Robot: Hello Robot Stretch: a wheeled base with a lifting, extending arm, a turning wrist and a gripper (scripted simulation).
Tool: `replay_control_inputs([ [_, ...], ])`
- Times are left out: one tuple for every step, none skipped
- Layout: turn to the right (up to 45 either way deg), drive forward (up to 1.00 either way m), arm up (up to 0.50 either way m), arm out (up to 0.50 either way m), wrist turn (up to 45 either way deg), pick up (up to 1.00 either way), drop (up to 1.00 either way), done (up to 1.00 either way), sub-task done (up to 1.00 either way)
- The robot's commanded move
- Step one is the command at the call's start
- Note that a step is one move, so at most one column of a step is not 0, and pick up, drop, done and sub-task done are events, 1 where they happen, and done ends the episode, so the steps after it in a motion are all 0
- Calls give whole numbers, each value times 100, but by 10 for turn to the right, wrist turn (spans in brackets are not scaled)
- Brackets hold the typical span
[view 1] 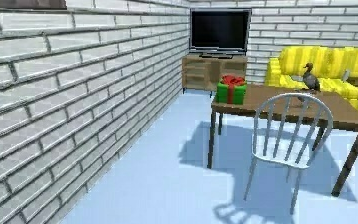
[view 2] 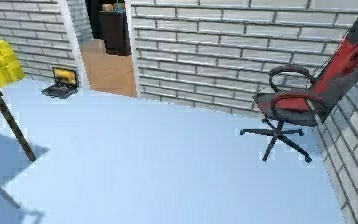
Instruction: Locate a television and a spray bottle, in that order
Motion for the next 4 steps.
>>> replay_control_inputs([
  [0, 100, 0, 0, 0, 0, 0, 0, 0],
  [0, 85, 0, 0, 0, 0, 0, 0, 0],
  [120, 0, 0, 0, 0, 0, 0, 0, 0],
  [0, 100, 0, 0, 0, 0, 0, 0, 0],
])
